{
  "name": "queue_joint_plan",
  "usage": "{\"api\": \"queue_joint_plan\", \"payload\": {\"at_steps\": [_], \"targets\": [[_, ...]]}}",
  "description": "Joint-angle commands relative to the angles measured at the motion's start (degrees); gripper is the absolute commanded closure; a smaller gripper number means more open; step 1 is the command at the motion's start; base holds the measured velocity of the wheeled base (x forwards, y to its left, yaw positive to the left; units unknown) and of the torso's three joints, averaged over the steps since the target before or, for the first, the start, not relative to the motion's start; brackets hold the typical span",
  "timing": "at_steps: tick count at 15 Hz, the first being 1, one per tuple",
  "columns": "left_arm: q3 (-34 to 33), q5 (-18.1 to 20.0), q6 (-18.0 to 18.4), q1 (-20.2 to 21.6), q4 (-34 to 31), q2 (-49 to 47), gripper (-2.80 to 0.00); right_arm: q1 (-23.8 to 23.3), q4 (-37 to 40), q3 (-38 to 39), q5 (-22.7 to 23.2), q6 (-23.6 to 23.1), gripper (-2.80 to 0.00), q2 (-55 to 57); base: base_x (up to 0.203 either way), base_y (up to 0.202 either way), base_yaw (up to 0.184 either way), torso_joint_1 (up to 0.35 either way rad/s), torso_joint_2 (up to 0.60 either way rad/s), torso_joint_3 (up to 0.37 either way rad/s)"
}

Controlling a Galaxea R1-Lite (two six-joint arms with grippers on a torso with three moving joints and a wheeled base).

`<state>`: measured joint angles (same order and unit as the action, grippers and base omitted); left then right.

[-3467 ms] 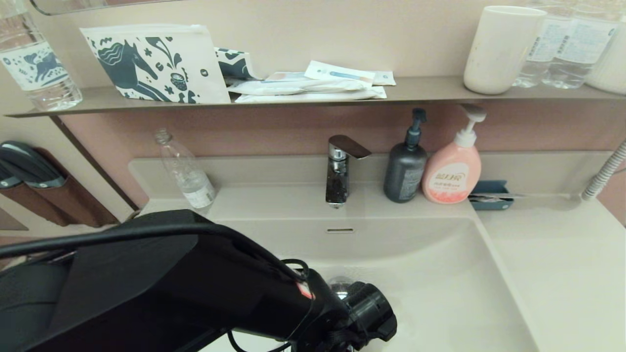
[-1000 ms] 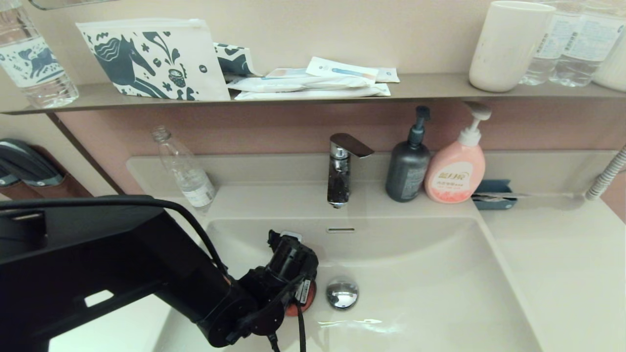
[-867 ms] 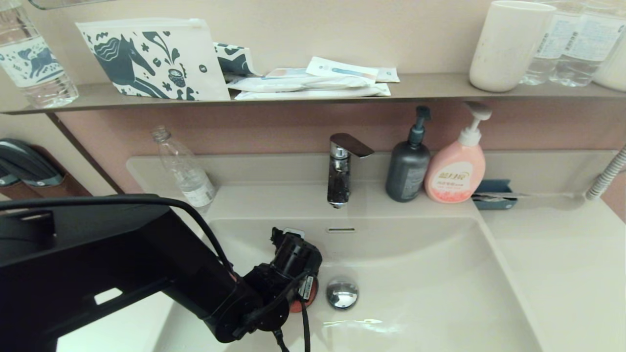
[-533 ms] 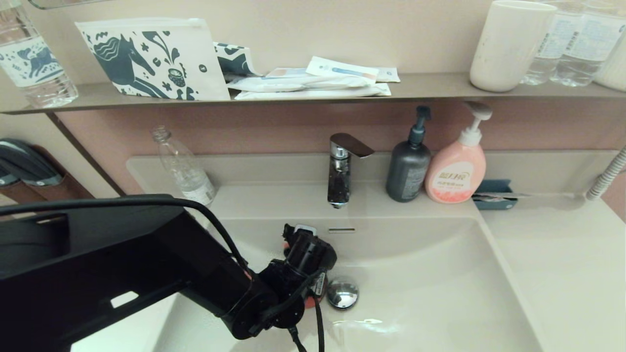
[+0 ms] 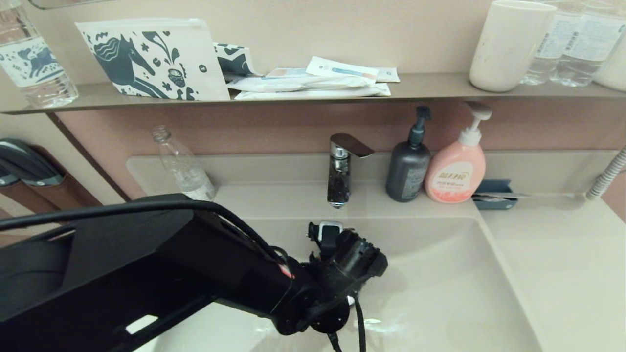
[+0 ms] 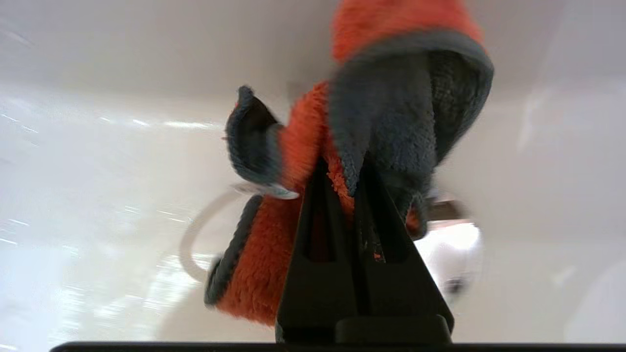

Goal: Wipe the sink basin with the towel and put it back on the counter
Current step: Wipe the sink

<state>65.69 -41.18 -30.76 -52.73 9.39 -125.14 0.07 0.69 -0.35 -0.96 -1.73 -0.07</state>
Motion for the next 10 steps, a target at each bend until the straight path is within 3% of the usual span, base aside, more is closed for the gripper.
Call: {"api": "queue_joint_plan", "payload": {"at_steps": [1, 7, 10], "targets": [[3.82, -0.79, -1.87, -1.32, -0.79, -2.99, 0.00, 0.01, 0.02, 0.00, 0.00, -0.03, 0.00, 0.07, 0.000, 0.000, 0.000, 0.000, 0.00, 0.000], [10.33, -1.86, -3.44, -2.26, -0.51, -8.43, 0.00, 0.01, 0.02, 0.00, 0.00, -0.03, 0.00, 0.07, 0.000, 0.000, 0.000, 0.000, 0.00, 0.000], [14.38, -2.92, -6.31, -3.08, -1.60, -11.01, 0.00, 0.01, 0.02, 0.09, 0.00, -0.03, 0.00, 0.07, 0.000, 0.000, 0.000, 0.000, 0.00, 0.000]]}}
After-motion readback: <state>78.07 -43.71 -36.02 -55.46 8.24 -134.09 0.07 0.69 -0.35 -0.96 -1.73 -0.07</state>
